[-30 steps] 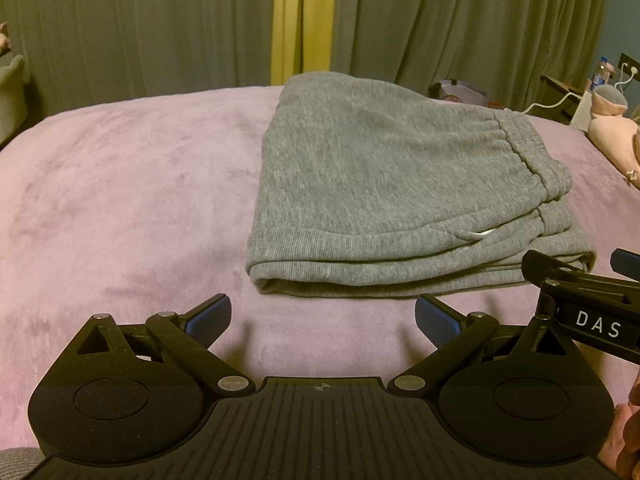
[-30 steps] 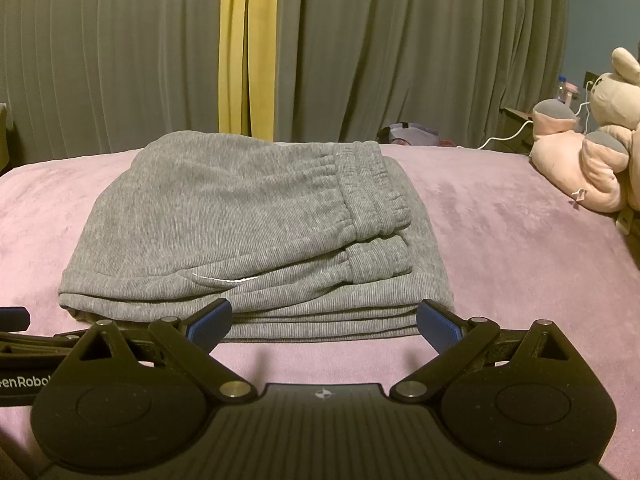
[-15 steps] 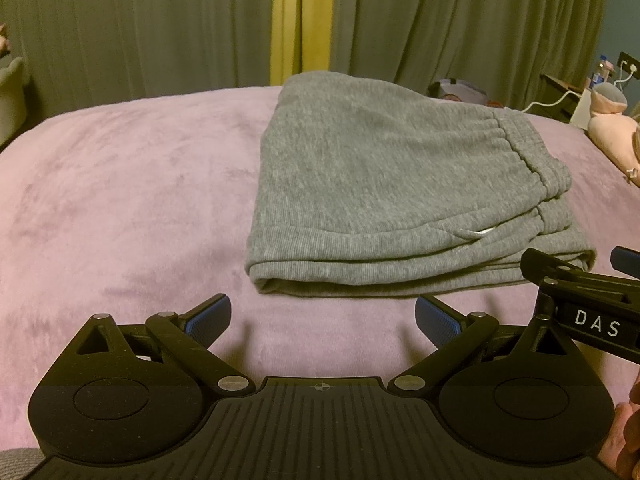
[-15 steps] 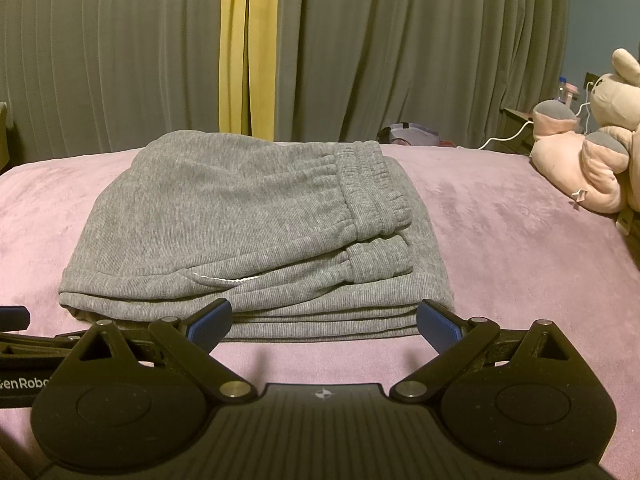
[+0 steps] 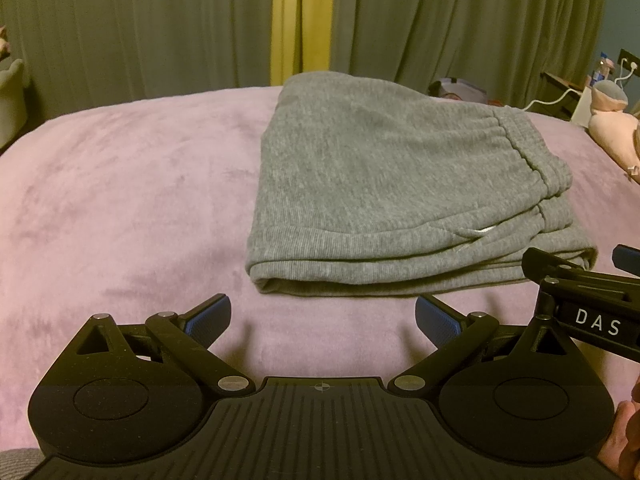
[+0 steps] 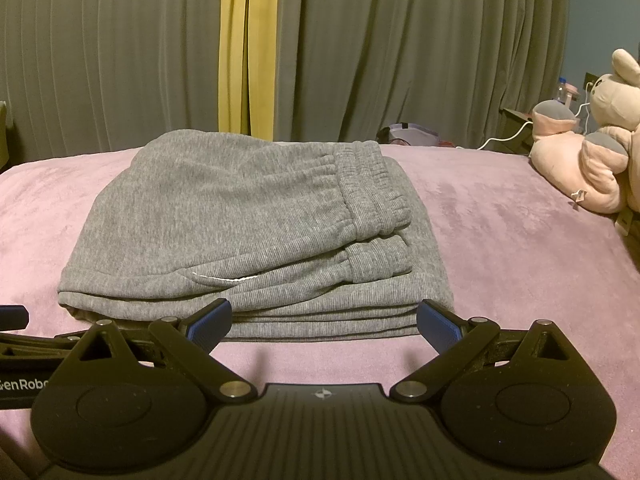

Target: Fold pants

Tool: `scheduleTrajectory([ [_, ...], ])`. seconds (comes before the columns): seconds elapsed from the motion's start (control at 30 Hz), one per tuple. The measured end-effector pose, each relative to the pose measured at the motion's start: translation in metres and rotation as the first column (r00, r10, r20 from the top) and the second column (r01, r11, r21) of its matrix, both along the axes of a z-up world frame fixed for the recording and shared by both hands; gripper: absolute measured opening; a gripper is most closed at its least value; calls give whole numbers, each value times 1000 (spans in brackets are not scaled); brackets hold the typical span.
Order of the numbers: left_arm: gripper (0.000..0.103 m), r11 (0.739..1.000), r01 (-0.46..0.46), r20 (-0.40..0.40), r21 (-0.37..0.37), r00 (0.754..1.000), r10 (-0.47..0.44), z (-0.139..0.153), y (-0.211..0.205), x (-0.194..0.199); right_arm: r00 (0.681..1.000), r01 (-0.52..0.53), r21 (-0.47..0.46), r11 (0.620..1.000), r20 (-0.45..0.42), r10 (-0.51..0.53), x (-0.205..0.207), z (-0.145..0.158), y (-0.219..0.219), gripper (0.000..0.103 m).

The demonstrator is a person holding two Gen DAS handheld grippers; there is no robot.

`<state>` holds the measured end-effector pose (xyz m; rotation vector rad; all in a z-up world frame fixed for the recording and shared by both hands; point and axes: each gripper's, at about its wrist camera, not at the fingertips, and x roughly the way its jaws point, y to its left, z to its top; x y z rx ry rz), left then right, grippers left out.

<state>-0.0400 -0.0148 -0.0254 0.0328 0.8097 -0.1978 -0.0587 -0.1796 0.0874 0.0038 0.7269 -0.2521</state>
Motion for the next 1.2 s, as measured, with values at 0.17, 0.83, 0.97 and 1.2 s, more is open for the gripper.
scheduleTrajectory([
  [0.17, 102, 1000, 4, -1, 5, 1000, -4, 0, 0, 1, 1000, 1, 1, 1000, -2, -1, 0, 0, -1, 99],
  [0.83, 102, 1000, 7, -3, 5, 1000, -7, -1, 0, 1, 1000, 0, -3, 1000, -6, 0, 0, 0, 0, 99],
  [0.97, 102, 1000, 7, -5, 6, 1000, -7, -1, 0, 1, 1000, 1, -3, 1000, -6, -1, 0, -1, 0, 99],
  [1.2, 102, 1000, 14, 2, 7, 1000, -14, -1, 0, 0, 1000, 0, -4, 1000, -9, 0, 0, -1, 0, 99],
])
